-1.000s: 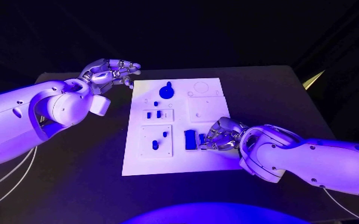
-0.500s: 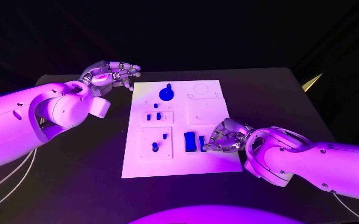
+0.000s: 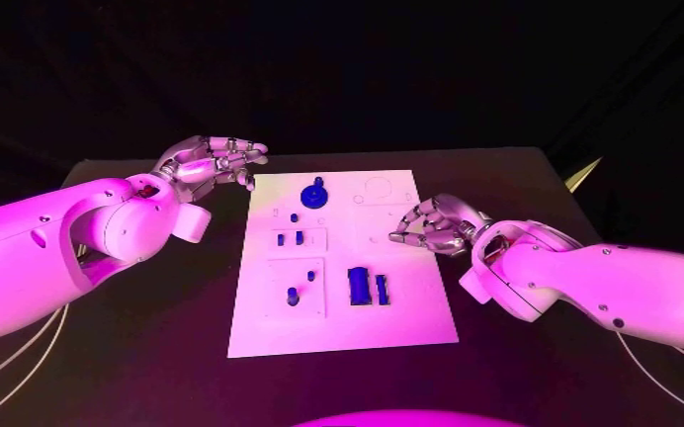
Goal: Assemble the parts on the task board
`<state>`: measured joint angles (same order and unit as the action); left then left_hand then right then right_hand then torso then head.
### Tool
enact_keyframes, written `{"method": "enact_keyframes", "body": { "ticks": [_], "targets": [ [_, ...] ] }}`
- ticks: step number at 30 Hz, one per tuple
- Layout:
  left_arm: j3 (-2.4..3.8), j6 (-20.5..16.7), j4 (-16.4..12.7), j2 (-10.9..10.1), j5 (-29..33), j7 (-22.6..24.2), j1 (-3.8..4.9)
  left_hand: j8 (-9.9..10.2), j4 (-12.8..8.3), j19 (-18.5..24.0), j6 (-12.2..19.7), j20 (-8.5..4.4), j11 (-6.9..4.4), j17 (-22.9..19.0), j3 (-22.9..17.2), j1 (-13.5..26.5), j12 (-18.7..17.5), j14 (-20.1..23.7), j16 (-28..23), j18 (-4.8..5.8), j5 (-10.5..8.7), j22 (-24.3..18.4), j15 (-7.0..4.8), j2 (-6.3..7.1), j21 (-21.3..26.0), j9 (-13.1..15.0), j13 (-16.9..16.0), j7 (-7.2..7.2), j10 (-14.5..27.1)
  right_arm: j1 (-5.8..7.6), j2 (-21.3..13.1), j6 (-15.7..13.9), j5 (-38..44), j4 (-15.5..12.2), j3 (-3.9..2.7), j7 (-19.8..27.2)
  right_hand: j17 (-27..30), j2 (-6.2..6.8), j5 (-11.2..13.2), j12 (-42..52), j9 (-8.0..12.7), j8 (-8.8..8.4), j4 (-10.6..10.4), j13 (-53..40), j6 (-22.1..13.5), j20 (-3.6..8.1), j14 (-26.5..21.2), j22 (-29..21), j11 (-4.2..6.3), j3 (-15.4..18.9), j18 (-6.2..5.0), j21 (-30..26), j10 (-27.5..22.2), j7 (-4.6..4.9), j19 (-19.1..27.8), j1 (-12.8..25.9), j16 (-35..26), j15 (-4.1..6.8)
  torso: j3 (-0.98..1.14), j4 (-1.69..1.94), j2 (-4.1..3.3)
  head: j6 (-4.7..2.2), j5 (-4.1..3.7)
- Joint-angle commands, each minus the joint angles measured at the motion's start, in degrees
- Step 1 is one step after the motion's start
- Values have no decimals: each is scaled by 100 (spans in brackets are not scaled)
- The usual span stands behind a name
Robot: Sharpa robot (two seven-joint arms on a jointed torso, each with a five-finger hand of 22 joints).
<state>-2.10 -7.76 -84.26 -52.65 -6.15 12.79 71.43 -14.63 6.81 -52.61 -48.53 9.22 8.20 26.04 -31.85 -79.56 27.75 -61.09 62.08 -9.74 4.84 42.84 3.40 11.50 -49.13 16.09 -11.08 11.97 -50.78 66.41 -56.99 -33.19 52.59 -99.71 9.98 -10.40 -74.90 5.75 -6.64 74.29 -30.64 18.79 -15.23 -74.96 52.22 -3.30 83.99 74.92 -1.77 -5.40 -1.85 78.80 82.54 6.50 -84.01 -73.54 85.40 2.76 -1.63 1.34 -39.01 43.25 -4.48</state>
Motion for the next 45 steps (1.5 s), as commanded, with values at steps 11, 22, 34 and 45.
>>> {"method": "enact_keyframes", "body": {
  "ticks": [11,22,34,45],
  "targets": [
    [-20,-689,631,442,564,1359,-190,-88,220,1085,109,384,105,-923,202,-71,-529,1463,-2116,-25,-28,-1034,354,71,1838,20,428,-41,-132,235,1089,631,-3451,2449,-149,3122,4253,288,316,-5628,396,-400,-106,3878,-370,-533,-2202,-2602,-400,-1155,-851,-7038,-2400,419,2146,-1113,-4957,-542,-46,-15,301,-646,91],
    [-19,-669,1025,741,507,1214,-333,1463,-681,5261,4853,-922,-820,-2604,3185,2461,-2775,6109,-6208,974,-484,-4284,-340,-1150,4913,-1609,1108,-1197,5078,233,1517,561,-3408,3194,-210,2962,7490,-575,664,-7429,3064,-1879,1523,7496,-5222,330,-8399,-7492,177,540,185,-7880,-4197,-650,8401,1785,-8540,-276,-26,-11,338,-814,137],
    [84,-1999,310,765,556,1432,-689,1463,-681,5261,4853,-922,-820,-2604,3185,7956,-2775,6109,-6208,974,-484,-4284,-340,-1150,4913,-1609,1108,-1197,5078,-273,1348,-414,-4499,1886,-675,3585,7490,-575,664,-7429,3064,-1879,1523,7496,-5222,330,-8399,-7492,177,540,185,-7880,-8254,-650,8401,7354,-8540,-276,155,-129,765,-884,435],
    [197,-3461,-476,792,609,1671,-1081,1463,-681,5261,4853,-922,-820,-2604,3185,7956,-2775,6109,-6208,974,-484,-4284,-340,-1150,4913,-1609,1108,-1197,5078,-622,1231,-1087,-5252,983,-996,4015,7490,-575,664,-7429,3064,-1879,1523,7496,-5222,330,-8399,-7492,177,540,185,-7880,-8254,-650,8401,7354,-8540,-276,163,-134,783,-887,448]
  ]
}}
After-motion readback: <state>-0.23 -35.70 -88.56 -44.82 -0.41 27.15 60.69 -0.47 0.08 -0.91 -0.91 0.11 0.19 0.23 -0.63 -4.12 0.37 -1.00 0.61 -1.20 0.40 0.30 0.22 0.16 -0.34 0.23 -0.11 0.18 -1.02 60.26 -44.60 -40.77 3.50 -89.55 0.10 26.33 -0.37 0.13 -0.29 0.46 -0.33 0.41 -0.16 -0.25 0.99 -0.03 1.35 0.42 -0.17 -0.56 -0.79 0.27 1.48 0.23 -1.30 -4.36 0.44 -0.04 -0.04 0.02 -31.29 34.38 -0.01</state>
